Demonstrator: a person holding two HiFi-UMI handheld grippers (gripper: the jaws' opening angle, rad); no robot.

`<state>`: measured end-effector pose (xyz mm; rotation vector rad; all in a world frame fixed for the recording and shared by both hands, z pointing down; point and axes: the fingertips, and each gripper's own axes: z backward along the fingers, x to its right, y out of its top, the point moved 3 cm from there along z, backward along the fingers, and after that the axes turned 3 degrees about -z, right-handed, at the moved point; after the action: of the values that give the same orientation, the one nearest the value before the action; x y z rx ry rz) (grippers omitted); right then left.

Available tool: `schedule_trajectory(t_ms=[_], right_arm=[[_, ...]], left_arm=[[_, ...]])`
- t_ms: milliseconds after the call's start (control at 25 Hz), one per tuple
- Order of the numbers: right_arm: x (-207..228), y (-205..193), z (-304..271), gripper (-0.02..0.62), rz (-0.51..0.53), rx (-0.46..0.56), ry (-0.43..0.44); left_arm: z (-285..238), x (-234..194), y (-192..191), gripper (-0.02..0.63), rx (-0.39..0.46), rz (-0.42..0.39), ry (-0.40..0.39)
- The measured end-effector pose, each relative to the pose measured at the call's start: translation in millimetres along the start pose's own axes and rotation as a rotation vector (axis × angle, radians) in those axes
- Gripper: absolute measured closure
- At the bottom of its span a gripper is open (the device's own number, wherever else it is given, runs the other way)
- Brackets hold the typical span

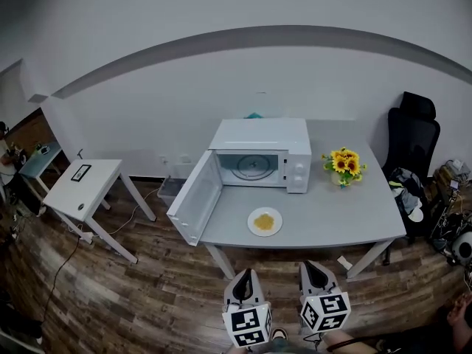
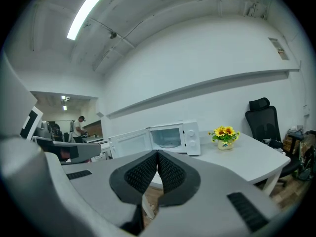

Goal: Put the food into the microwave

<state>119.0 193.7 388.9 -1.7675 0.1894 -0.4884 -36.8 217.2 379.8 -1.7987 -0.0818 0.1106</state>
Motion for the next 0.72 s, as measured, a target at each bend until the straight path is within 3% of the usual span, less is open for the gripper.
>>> schedule_trajectory(t_ms=[720], right_arm=[[39.7,8.4,-62.4,0.580,-0.033,-0.056,0.112]], left_arm=[[-57.6,1.9,3.0,0.609,-0.038,0.002,0.105]])
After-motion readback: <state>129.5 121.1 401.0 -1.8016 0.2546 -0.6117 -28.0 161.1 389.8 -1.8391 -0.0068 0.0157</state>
